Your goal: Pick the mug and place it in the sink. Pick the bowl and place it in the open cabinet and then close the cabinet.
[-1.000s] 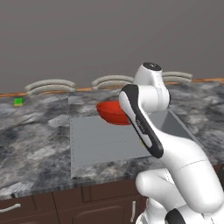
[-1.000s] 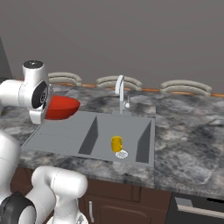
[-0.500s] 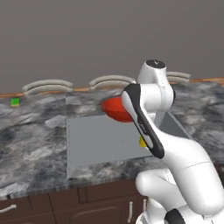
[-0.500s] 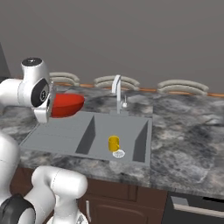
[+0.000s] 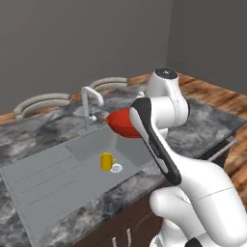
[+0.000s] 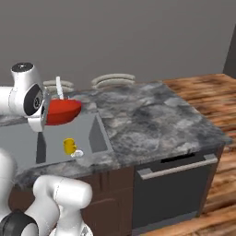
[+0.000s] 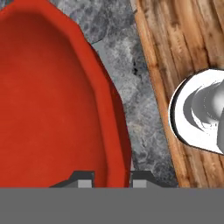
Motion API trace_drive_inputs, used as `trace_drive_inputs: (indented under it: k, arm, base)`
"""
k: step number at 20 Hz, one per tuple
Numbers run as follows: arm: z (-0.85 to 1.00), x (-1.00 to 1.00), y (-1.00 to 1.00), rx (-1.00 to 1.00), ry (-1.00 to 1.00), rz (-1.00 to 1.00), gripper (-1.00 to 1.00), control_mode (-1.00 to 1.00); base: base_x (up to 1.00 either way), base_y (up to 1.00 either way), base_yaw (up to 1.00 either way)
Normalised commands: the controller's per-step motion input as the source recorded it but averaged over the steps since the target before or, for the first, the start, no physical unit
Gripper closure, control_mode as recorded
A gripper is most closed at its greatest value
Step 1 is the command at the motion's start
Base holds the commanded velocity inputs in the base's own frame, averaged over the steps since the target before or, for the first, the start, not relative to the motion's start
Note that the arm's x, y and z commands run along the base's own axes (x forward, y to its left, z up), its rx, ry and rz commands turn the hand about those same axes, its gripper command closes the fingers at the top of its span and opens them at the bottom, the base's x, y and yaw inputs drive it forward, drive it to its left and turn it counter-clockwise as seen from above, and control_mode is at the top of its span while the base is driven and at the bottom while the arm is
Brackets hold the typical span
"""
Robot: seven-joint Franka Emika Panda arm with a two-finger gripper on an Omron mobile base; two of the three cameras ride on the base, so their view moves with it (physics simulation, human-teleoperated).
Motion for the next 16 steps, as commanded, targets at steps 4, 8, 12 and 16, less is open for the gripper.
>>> trace_drive_inputs:
  k: [4, 8, 12, 16]
  arm:
    - [0.00, 0.00, 0.00, 0.00, 0.00, 0.00, 1.00, 1.00]
    - [0.00, 0.00, 0.00, 0.00, 0.00, 0.00, 1.00, 1.00]
    - [0.00, 0.00, 0.00, 0.00, 0.00, 0.00, 1.00, 1.00]
    - [0.00, 0.00, 0.00, 0.00, 0.00, 0.00, 1.00, 1.00]
  base:
    - [0.00, 0.00, -0.96]
    - [0.00, 0.00, -0.97]
    - [0.00, 0.00, -0.97]
    - [0.00, 0.00, -0.96]
